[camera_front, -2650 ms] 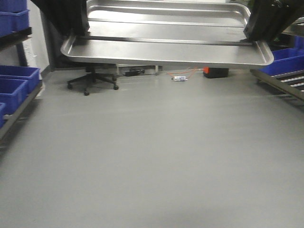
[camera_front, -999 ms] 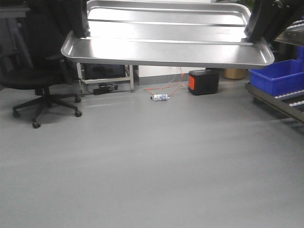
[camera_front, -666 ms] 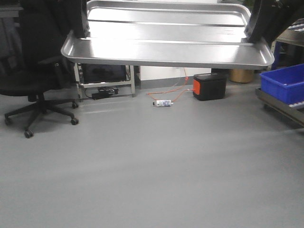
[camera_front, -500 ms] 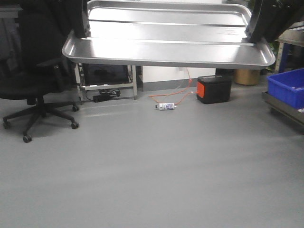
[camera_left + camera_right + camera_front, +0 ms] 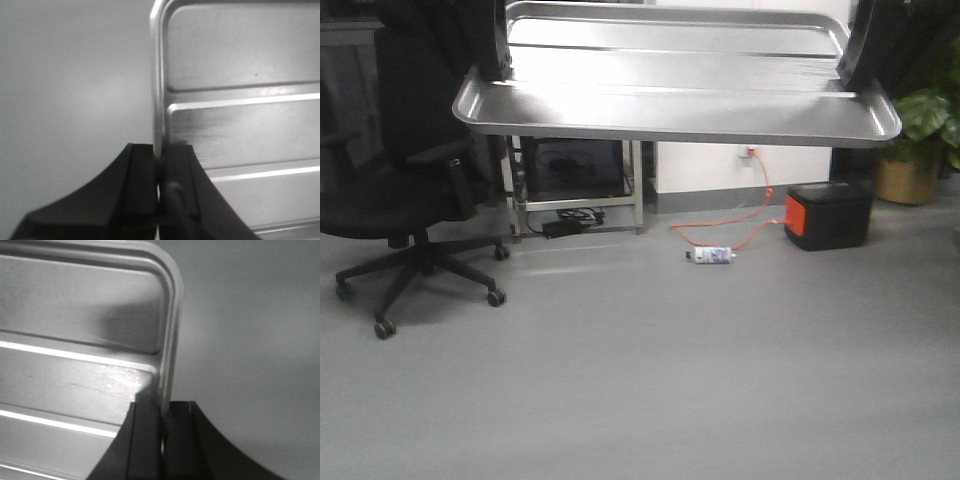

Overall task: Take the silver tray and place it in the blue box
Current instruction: 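Carry the tray with both grippers while driving to the blue bin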

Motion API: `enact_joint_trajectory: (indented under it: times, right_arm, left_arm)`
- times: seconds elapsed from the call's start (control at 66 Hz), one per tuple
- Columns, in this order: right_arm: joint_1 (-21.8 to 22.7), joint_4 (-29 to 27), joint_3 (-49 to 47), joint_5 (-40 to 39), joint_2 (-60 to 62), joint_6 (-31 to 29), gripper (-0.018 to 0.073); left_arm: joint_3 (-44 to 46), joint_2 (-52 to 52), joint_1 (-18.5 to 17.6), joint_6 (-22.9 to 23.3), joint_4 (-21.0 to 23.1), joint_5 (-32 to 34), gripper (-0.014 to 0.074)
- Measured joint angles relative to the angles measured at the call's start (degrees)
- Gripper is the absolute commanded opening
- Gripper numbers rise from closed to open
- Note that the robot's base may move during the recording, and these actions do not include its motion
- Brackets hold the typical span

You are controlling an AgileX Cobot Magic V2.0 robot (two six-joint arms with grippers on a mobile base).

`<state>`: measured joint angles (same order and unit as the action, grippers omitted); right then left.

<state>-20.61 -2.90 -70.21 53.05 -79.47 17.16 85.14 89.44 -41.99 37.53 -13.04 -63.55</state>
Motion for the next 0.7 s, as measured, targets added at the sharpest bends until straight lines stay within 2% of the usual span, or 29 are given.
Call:
enact_joint_trajectory:
  times: [0.697]
  right_arm:
    - [0.00, 0.05, 0.00, 0.23, -0.13, 0.00, 0.0058]
  left_arm:
    - [-0.04, 0.00, 0.00, 0.00, 0.25, 0.00, -0.0105]
